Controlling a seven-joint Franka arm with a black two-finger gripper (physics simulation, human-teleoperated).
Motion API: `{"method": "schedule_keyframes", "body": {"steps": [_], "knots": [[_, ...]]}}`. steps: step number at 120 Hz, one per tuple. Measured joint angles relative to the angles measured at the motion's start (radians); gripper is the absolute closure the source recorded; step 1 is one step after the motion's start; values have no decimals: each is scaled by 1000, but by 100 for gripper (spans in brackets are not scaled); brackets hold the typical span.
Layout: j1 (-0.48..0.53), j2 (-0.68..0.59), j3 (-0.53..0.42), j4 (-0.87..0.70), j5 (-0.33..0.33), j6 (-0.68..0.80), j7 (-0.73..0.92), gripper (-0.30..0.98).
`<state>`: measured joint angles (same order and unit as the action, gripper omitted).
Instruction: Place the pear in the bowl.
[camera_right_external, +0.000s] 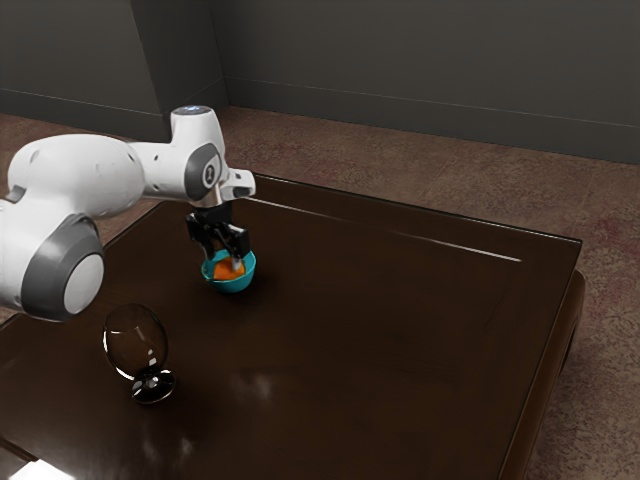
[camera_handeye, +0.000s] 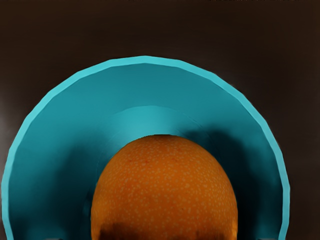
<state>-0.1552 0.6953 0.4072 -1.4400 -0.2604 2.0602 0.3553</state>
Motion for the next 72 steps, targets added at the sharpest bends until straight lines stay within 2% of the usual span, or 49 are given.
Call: {"method": "schedule_keyframes", "body": {"steps": [20, 49, 72], "knots": [[-31, -39, 9, 5, 19, -11, 14, 9], [-166, -375, 14, -119, 131, -79, 23, 3], [-218, -515, 10, -126, 202, -162, 2, 1]]}}
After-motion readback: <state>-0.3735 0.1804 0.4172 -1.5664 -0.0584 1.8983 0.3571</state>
